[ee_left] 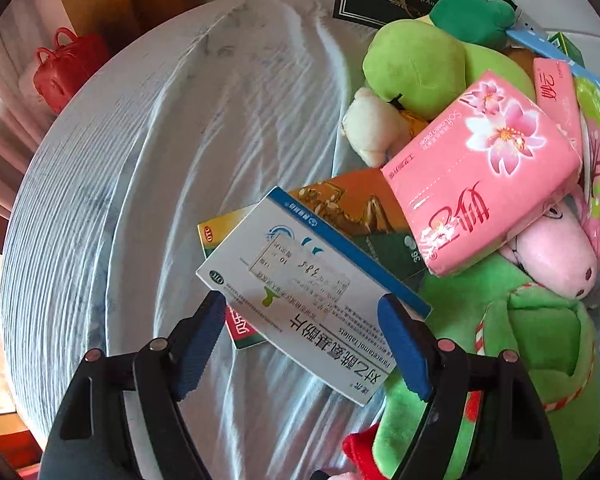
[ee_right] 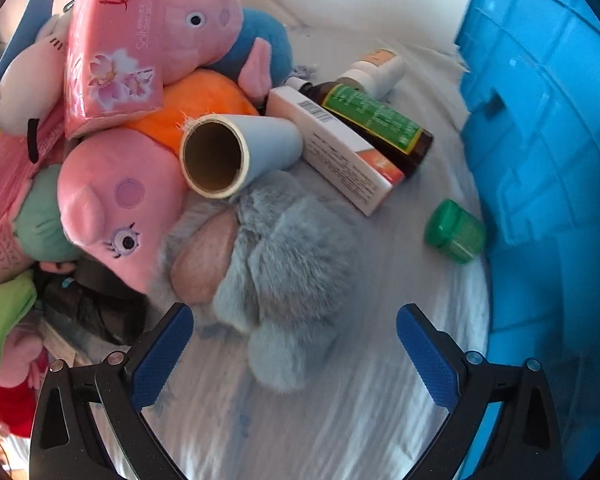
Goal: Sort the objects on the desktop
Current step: 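Grasp the white paracetamol box with the left tool while the right tool grasps the grey plush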
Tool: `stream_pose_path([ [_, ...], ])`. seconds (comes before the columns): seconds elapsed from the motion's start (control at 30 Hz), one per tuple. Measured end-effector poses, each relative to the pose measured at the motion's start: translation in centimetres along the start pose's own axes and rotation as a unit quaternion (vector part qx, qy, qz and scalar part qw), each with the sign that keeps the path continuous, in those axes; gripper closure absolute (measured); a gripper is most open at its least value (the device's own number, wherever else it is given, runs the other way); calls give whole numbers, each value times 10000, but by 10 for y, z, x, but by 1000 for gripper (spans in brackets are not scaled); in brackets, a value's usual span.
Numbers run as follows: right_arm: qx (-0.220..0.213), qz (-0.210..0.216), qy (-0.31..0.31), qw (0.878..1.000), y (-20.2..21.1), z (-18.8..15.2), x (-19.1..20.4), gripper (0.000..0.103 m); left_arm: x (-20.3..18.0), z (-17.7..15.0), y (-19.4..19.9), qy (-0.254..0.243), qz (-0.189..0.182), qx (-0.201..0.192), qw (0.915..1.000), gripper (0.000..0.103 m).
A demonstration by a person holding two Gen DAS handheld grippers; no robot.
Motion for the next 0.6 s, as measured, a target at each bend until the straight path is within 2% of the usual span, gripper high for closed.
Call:
stream_pose_path([
  [0.1, -11, 84, 80, 9999, -7, 9, 1, 0, -1, 10, -4, 368, -5, 39, 9993, 24],
  [0.17, -10, 172, 180, 9997, -14, 16, 4, 0, -4, 14, -9, 404, 283, 139, 9987, 21],
  [0.27, -5, 343, 369, 9987, -29, 23, 10, 0, -16, 19, -18, 106, 646, 178, 9977, 13],
  [0.33, 142, 491, 355, 9981, -42, 25, 12, 1, -20, 14, -20, -207, 912, 143, 9955, 14],
  [0.37, 247, 596, 255, 9976, -48, 23, 13, 8, -19, 9, -18, -304, 900, 89, 9954, 18],
  [0.4, 315, 726, 202, 9967, -49, 20, 15, 39, -17, 3, -15, -388, 891, 50, 9953, 26],
  [0.43, 385, 860, 180, 9954, -48, 16, 19, 49, -15, -2, -12, -463, 939, 44, 9945, 29],
  [0.53, 477, 652, 526, 9953, -36, -6, 38, 56, -2, -16, -3, -559, 962, 149, 9937, 34],
  [0.6, 610, 758, 550, 9937, -31, -19, 45, 60, 8, -23, 1, -563, 936, 240, 9937, 34],
])
Point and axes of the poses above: each gripper's, at about its wrist camera, not at the fingertips, and y roughly against the way its jaws point, x to its left, z to its top, the point moved 3 cm from there along -y, roughly the way its jaws point, and after that the axes turned 5 degrees about -y, right-handed, at the moved point
